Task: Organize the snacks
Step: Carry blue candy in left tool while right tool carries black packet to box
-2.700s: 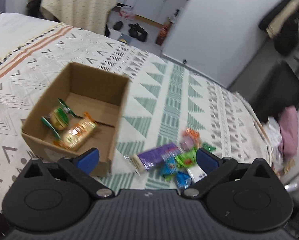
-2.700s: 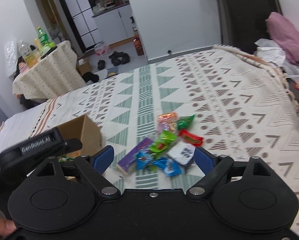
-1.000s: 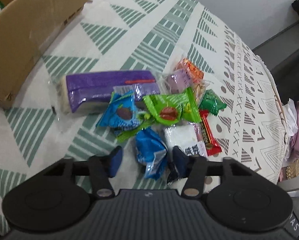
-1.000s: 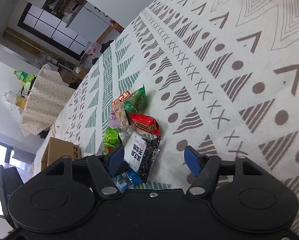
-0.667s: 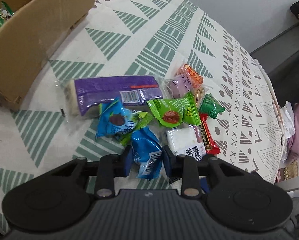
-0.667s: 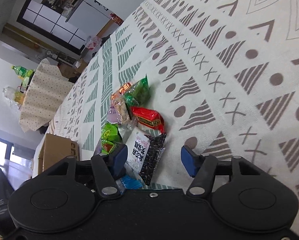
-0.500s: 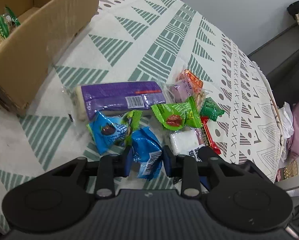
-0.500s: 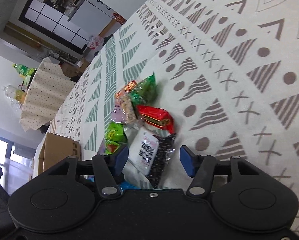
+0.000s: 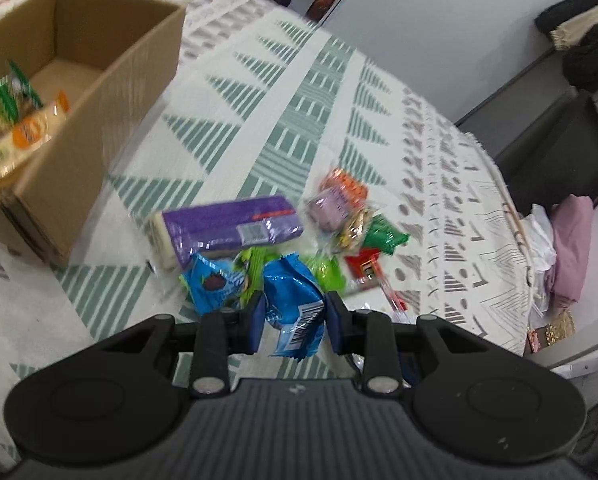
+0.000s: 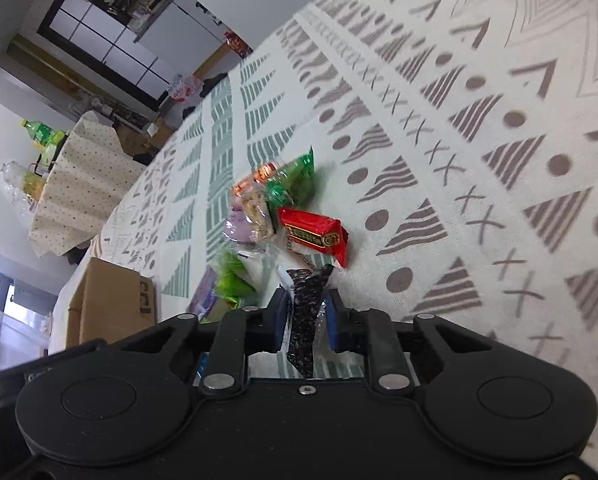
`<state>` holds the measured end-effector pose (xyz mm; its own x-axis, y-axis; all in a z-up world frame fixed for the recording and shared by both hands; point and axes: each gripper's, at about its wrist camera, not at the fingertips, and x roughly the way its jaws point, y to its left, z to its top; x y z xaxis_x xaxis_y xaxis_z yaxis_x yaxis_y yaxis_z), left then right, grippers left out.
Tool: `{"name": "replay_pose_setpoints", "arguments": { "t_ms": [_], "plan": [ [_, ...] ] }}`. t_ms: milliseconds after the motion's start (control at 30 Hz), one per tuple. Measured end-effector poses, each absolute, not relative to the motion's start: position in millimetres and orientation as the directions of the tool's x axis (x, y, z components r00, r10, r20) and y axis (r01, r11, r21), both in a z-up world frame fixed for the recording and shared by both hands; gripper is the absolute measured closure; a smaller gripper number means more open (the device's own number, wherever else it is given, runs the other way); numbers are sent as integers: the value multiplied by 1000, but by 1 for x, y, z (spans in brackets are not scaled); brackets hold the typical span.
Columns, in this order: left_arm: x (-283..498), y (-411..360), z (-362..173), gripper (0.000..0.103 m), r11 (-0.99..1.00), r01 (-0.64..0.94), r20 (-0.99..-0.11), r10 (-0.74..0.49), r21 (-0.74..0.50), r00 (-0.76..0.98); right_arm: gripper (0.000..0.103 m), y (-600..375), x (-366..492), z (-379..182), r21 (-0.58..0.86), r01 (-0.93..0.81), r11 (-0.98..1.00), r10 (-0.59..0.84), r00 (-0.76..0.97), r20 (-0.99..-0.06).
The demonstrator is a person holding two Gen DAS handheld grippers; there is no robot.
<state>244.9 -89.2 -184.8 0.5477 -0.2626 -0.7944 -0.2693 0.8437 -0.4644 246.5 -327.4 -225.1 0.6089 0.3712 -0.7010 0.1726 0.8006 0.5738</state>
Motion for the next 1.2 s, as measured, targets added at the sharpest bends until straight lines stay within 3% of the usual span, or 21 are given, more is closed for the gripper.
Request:
{"name": "replay_pose_setpoints", "arguments": {
  "t_ms": [700, 1200],
  "plan": [
    [233, -52, -124, 72, 858, -173, -691, -253, -484, 678, 86, -284, 226, -135, 506, 40, 862, 325, 723, -610],
    [234, 12, -106, 72, 822, -269, -668, -170, -501, 725, 86, -218, 240, -104, 508, -72, 858, 392, 730, -559]
  ]
}}
